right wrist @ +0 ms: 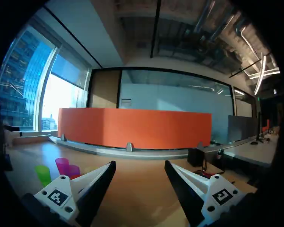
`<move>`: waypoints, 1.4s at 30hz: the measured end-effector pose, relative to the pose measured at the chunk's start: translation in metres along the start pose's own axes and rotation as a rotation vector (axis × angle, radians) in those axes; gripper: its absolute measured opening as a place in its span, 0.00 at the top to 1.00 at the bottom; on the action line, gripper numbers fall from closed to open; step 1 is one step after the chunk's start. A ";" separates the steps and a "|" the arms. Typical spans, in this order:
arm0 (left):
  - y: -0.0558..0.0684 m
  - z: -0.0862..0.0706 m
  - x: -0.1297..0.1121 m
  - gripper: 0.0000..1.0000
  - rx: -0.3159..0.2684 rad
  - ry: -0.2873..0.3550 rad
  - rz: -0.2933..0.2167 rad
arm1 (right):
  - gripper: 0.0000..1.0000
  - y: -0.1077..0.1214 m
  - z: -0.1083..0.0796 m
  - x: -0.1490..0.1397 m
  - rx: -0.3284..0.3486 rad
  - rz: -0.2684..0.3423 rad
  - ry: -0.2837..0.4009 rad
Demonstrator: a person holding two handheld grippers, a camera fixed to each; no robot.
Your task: Pour water
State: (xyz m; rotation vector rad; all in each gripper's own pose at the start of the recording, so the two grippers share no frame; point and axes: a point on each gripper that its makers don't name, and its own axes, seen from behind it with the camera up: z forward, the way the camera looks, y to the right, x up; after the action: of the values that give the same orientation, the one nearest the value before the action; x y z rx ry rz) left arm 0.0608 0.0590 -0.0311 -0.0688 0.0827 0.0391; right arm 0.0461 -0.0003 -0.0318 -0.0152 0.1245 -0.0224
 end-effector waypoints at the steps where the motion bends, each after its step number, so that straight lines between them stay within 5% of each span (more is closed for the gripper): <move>1: -0.001 0.000 0.000 0.00 0.008 0.004 0.001 | 0.01 0.000 0.001 -0.001 -0.005 0.002 0.000; 15: -0.011 0.004 -0.013 0.00 0.051 0.036 0.008 | 0.01 0.010 -0.002 0.006 -0.022 0.104 0.017; 42: -0.050 0.010 -0.057 0.00 0.074 0.027 -0.043 | 0.01 0.003 0.000 0.002 -0.031 0.119 -0.012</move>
State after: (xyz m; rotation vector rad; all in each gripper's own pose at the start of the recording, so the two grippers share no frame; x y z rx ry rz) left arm 0.0072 0.0075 -0.0133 0.0028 0.1096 -0.0079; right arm 0.0485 0.0028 -0.0325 -0.0391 0.1141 0.0983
